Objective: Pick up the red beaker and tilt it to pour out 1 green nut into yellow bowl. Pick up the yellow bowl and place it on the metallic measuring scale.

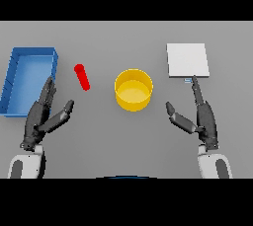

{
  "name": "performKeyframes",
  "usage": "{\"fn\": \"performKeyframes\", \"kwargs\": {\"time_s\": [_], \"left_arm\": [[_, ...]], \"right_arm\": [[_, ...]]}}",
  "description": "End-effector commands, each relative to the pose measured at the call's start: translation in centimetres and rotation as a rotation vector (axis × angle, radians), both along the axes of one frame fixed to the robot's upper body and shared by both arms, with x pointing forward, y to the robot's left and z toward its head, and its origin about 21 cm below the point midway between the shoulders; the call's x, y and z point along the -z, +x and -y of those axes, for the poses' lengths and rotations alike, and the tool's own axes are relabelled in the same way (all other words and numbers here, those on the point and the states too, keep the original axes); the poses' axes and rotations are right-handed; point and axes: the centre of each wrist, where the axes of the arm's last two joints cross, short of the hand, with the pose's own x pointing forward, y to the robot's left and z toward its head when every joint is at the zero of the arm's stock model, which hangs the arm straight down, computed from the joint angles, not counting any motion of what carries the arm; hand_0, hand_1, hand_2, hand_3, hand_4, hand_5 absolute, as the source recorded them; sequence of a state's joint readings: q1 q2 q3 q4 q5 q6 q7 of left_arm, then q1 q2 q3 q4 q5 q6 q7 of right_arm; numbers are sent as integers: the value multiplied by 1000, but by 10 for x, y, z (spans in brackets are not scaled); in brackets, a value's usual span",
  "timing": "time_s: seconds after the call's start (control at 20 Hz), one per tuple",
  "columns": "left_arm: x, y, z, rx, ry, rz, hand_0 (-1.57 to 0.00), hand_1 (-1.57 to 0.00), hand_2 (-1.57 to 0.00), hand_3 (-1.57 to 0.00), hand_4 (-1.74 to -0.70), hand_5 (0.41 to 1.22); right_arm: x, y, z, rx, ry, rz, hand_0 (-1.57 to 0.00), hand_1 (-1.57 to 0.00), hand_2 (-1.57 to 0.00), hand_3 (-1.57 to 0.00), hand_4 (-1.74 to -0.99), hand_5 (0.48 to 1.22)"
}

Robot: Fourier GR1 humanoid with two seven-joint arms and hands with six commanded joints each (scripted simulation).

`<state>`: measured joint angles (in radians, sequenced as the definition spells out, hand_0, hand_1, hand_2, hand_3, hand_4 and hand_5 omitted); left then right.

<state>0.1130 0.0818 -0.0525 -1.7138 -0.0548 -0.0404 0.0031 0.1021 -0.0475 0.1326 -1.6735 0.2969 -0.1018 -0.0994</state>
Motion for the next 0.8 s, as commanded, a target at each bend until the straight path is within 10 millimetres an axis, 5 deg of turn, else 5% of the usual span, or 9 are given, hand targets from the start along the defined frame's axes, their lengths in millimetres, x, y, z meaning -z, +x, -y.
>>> {"fn": "performKeyframes", "kwargs": {"time_s": [0.0,0.3,0.75], "left_arm": [[-2,0,3,12,11,-14,1,1,1,1,-1163,599],[6,8,11,39,70,-48,1,1,1,1,-1163,604],[27,63,26,56,115,-50,1,1,1,1,-1248,650]], "right_arm": [[-2,-2,1,9,-20,-8,1,1,1,1,-1159,590],[-6,-3,-4,-10,34,-21,1,1,1,1,-1212,607],[-7,-2,4,-30,54,5,1,1,1,1,-1280,634]]}}
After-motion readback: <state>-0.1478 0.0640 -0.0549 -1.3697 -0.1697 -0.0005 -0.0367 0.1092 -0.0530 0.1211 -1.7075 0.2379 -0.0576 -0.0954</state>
